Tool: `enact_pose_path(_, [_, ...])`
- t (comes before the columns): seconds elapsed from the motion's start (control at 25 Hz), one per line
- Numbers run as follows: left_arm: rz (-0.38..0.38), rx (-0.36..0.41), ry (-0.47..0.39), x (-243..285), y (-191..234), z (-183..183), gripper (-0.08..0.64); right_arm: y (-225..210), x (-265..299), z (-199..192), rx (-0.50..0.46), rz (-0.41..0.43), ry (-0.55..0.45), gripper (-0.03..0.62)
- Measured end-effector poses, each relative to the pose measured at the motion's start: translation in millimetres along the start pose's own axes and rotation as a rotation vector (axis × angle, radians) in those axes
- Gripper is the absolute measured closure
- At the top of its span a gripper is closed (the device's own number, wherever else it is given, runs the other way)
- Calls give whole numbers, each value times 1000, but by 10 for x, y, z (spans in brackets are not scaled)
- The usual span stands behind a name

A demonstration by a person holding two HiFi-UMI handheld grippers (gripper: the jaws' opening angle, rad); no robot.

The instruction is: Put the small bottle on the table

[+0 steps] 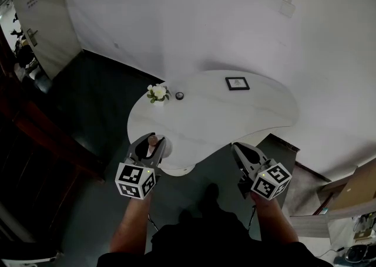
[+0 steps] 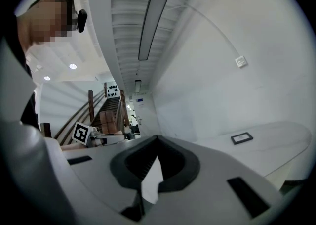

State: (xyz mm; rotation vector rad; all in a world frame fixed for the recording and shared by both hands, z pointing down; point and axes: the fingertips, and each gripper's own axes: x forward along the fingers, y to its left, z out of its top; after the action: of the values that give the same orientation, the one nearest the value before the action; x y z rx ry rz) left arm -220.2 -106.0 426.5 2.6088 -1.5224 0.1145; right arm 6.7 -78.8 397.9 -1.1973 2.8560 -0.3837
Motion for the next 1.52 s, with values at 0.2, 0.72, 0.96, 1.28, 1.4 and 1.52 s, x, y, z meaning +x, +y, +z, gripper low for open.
enact_pose_path(0.2, [9, -34, 12, 390, 60, -47, 414, -426, 206, -36, 43, 26, 0, 581])
enact_pose_path(0.72, [98, -53, 51, 1639, 235, 61, 414, -1801, 903, 152, 96, 112, 34, 581])
enact_pose_path(0.96, [138, -42, 67, 1960, 224, 106, 414, -2183, 990, 175, 121, 143, 40, 581])
enact_pose_path(1.28, [127, -44, 56, 2208, 219, 167, 414, -2400, 1093, 263, 102, 129, 40, 581])
enact_pose_path(1.4, [107, -40, 40, 2254, 278, 222, 414, -2366, 1187, 306, 89, 119, 39, 581])
enact_pose_path(1.52, [85, -16, 28, 2256, 370, 273, 414, -2262, 1312, 348, 72, 110, 36, 581])
